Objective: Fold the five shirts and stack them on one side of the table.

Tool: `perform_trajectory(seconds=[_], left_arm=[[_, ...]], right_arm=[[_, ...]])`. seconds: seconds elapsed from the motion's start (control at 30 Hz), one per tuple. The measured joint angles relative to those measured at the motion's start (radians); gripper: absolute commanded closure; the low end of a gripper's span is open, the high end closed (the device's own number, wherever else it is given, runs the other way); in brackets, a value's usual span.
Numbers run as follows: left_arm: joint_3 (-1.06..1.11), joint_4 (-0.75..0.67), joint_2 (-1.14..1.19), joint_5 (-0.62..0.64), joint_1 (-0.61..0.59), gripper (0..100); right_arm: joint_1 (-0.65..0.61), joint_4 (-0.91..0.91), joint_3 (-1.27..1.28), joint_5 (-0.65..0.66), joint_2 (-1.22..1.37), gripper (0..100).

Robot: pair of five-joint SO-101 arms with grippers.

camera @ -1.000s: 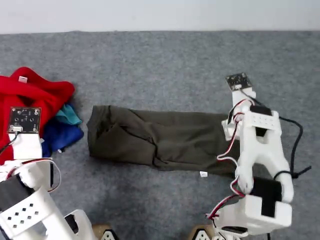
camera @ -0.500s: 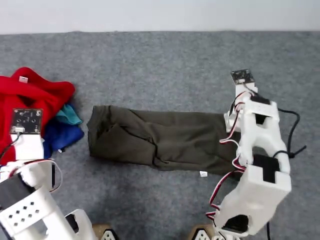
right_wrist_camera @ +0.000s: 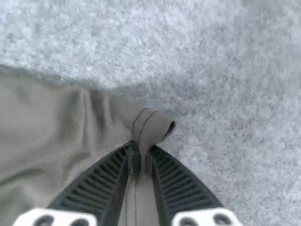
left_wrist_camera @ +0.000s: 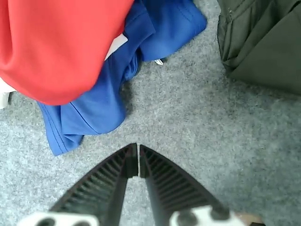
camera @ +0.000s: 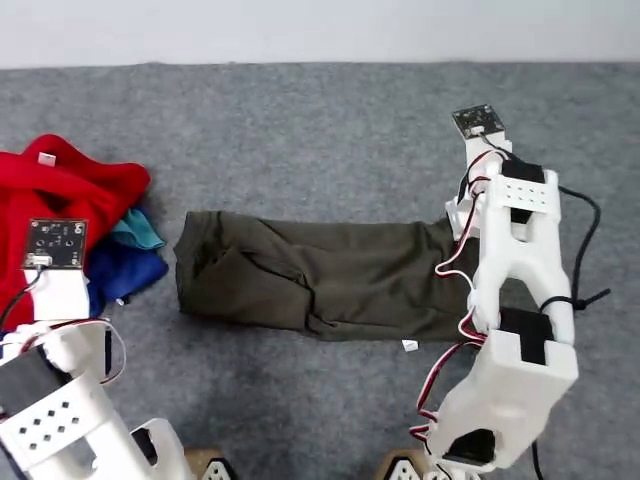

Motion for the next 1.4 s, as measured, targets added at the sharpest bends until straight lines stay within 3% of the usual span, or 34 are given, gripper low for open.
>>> perform_trajectory(seconds=[0.23, 0.43, 0.6, 0.7, 1.0, 1.27, 1.4], left_arm=[[0.0, -0.015, 0.0, 0.0, 0.0, 98], [0.0, -0.018, 0.0, 0.0, 0.0, 98], [0.0, -0.018, 0.0, 0.0, 0.0, 98], [0.0, -0.018, 0.0, 0.0, -0.002, 98], [0.0, -0.018, 0.0, 0.0, -0.002, 98], [0.0, -0.018, 0.0, 0.0, -0.002, 98], [0.0, -0.017, 0.0, 0.0, 0.052, 98]], right_arm=[[-0.006, 0.19, -0.041, -0.031, -0.114, 84.6], [-0.011, 0.425, -0.041, -0.031, -0.207, 99.5], [-0.011, 0.56, -0.014, 0.025, -0.212, 99.0], [0.005, 0.542, 0.089, 0.075, -0.212, 99.0], [0.095, 0.198, 0.545, 0.17, -0.213, 99.0], [0.097, 0.311, 0.434, 0.173, -0.35, 98.5], [0.097, 0.345, 0.371, 0.143, -0.404, 89.5]])
